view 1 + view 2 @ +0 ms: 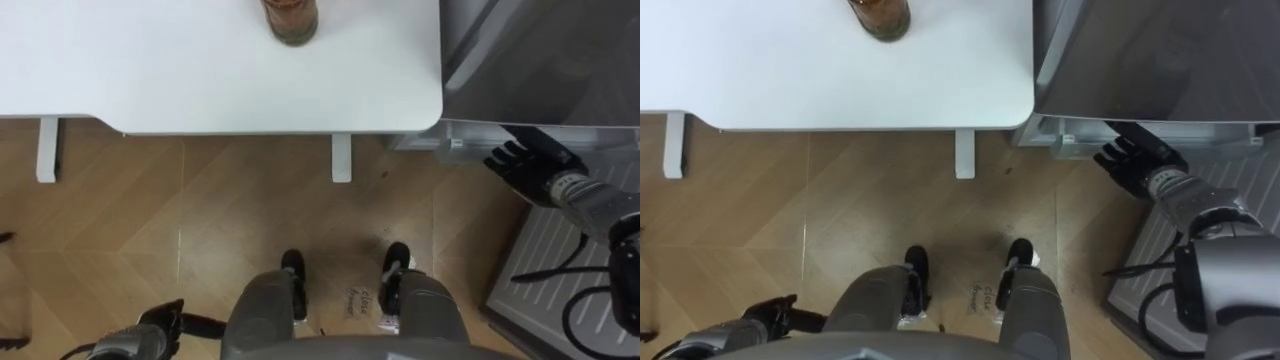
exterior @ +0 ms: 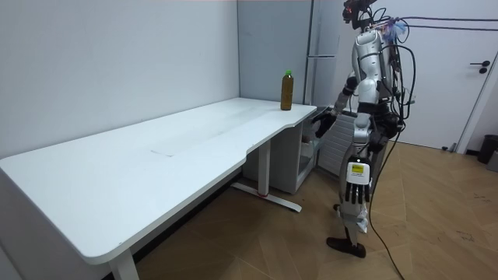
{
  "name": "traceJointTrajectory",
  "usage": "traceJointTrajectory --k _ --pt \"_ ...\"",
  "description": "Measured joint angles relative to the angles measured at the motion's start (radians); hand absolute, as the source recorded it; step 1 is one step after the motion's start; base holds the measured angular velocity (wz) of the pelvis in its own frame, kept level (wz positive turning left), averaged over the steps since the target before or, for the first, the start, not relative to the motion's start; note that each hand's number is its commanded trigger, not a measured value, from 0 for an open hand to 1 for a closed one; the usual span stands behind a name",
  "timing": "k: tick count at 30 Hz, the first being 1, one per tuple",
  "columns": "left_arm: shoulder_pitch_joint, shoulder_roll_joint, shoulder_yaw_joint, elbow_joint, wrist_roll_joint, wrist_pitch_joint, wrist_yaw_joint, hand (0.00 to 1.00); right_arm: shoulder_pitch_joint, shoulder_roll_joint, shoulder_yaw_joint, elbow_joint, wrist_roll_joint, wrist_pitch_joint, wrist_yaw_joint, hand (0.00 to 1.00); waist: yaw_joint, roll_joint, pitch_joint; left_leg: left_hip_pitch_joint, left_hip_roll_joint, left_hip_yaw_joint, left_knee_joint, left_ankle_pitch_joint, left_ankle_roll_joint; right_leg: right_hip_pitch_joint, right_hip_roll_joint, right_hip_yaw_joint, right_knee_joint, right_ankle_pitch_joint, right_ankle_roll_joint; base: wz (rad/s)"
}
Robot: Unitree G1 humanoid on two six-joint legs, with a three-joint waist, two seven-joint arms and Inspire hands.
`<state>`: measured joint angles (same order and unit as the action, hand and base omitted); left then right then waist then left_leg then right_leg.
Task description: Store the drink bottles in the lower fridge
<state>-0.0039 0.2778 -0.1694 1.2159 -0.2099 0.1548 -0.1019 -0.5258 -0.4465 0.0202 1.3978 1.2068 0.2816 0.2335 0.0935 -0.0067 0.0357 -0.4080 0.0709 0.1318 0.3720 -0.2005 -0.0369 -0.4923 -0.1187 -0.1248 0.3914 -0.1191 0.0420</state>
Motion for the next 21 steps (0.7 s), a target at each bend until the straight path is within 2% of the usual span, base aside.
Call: traceJointTrajectory --k 9,13,15,17,18,19,21 --pt "0.025 0.001 0.012 -0.021 0.009 -0.012 -0.018 0.0 0.085 0.007 -0.011 -0.001 0.002 -0.013 0.054 0.0 -0.003 0.002 -0.0017 0.082 0.001 -0.018 -0.026 0.0 0.001 0.118 0.008 -0.021 -0.073 0.013 0.01 0.06" --pt "0.042 0.001 0.043 -0.017 0.01 -0.016 -0.012 0.0 0.153 0.025 -0.064 -0.002 0.008 -0.037 0.09 0.0 -0.006 0.004 -0.0048 0.125 0.005 -0.02 -0.048 0.0 0.001 0.169 0.016 -0.026 -0.106 0.019 0.012 0.0" --pt "0.046 0.0 0.048 -0.016 0.007 -0.018 -0.007 0.0 0.19 0.038 -0.063 -0.006 0.004 -0.056 0.097 0.0 -0.008 0.006 -0.006 0.15 0.005 -0.021 -0.064 0.0 0.0 0.196 0.018 -0.031 -0.12 0.019 0.012 0.04" --pt "0.06 -0.008 0.048 -0.019 0.007 -0.03 0.008 0.0 0.239 0.065 -0.063 -0.008 -0.004 -0.075 0.099 0.0 -0.011 0.007 -0.0124 0.187 0.005 -0.023 -0.084 0.001 -0.001 0.235 0.02 -0.036 -0.144 0.02 0.015 0.04" --pt "0.072 -0.017 0.05 -0.019 0.007 -0.036 0.016 0.0 0.278 0.082 -0.061 -0.007 -0.008 -0.075 0.101 0.0 -0.01 0.007 -0.0238 0.207 0.005 -0.022 -0.101 0.001 -0.001 0.259 0.022 -0.037 -0.159 0.021 0.017 0.0" --pt "0.081 -0.024 0.05 -0.019 0.008 -0.044 0.025 0.0 0.32 0.097 -0.057 -0.005 -0.008 -0.075 0.108 0.0 -0.009 0.007 -0.0308 0.227 0.004 -0.022 -0.11 0.0 -0.002 0.281 0.023 -0.038 -0.171 0.021 0.018 0.0" --pt "0.092 -0.028 0.057 -0.018 0.008 -0.057 0.035 0.0 0.369 0.119 -0.052 -0.005 -0.012 -0.076 0.11 0.0 -0.009 0.004 -0.0324 0.254 0.004 -0.024 -0.123 -0.001 -0.003 0.306 0.023 -0.041 -0.176 0.019 0.02 0.02"
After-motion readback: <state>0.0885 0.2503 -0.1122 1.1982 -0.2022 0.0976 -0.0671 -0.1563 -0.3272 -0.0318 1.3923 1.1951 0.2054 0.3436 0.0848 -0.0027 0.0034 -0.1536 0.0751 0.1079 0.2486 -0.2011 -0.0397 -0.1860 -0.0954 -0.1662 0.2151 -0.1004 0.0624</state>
